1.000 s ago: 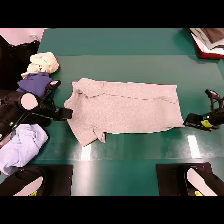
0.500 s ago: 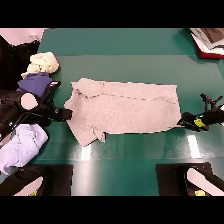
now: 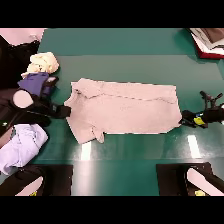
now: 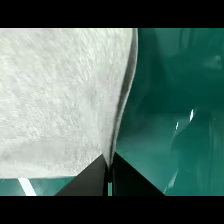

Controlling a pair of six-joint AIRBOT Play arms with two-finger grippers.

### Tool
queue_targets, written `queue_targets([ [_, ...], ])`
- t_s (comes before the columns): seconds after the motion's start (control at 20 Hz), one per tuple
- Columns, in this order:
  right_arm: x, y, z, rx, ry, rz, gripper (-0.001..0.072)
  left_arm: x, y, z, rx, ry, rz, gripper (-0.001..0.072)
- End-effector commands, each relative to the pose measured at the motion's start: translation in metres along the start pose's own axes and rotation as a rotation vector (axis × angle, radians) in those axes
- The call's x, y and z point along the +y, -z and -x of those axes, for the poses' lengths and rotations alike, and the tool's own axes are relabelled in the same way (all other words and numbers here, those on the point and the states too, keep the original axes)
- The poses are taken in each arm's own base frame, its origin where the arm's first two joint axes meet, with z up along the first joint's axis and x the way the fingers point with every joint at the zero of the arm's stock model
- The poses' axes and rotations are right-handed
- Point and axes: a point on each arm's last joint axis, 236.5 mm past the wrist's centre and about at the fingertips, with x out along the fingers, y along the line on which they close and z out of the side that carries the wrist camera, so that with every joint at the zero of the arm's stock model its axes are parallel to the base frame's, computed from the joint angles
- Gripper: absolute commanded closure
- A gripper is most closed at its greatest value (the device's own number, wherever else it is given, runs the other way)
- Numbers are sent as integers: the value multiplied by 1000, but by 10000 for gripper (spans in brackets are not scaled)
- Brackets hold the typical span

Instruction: Fold the shirts.

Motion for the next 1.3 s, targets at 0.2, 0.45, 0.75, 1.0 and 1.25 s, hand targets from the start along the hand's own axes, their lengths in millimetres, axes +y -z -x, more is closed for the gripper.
queue_targets([
  [0.2,94,-48,186,-522,-110,223,700,-63,-70,195,-398,93,-137,682],
  [0.45,152,-24,327,-884,-143,377,701,-102,-72,339,-678,152,-235,682],
  [0.75,175,24,412,-1062,-107,441,701,-139,-19,436,-827,284,-298,682],
  [1.0,141,17,428,-985,53,328,702,-167,-8,457,-871,407,-351,683],
  [1.25,116,-27,397,-743,89,172,702,-90,-60,388,-778,70,-250,683],
])
